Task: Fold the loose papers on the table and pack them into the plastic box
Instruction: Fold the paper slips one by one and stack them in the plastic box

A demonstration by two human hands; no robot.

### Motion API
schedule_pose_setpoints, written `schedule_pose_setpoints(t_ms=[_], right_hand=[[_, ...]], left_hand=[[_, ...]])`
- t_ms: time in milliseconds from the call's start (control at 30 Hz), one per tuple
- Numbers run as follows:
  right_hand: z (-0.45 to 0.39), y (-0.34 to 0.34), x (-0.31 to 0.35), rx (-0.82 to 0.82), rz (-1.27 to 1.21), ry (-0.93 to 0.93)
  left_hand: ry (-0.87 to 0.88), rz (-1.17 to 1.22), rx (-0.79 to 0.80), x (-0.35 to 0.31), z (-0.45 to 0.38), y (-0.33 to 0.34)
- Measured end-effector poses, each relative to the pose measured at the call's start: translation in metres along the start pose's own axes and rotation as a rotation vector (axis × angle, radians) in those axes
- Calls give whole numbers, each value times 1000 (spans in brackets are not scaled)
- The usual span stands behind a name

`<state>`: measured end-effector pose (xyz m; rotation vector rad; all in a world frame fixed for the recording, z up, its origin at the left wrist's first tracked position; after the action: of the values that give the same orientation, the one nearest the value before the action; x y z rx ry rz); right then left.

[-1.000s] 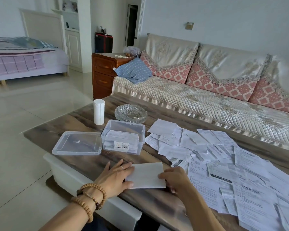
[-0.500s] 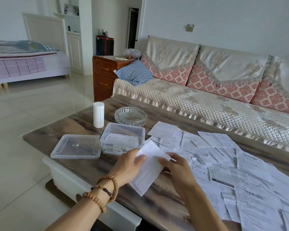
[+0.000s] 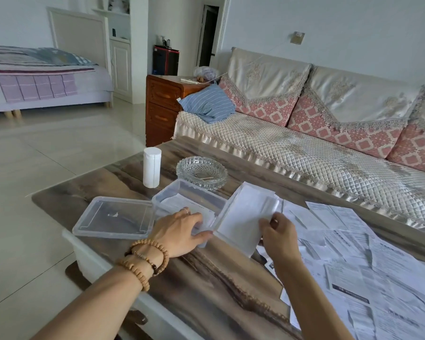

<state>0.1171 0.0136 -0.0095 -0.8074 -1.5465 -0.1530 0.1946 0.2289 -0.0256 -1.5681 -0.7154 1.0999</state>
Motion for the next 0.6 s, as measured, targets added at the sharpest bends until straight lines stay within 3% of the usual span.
schedule_pose_setpoints(t_ms=[167,333,600], right_hand=[[-47,73,45,163,139,-127],[-55,155,48,433,527,-172],[-36,186,67,347,1055,-584]], left_hand=[[46,-7,-9,36,4,-6],[100,98,-56,60,2,-8],[184,39,-87,61,-2,-11]])
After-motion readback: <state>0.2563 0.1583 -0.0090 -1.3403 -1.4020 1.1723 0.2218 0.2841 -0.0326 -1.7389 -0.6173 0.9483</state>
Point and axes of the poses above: each hand's wrist, its own z-axis away from the middle knuckle, its own y-axis out of the palm, x = y × z, the point moved 7 cm from there along -z, towards the middle knuckle, and after that the axes turned 7 degrees about -y, right-handed, at the moved point
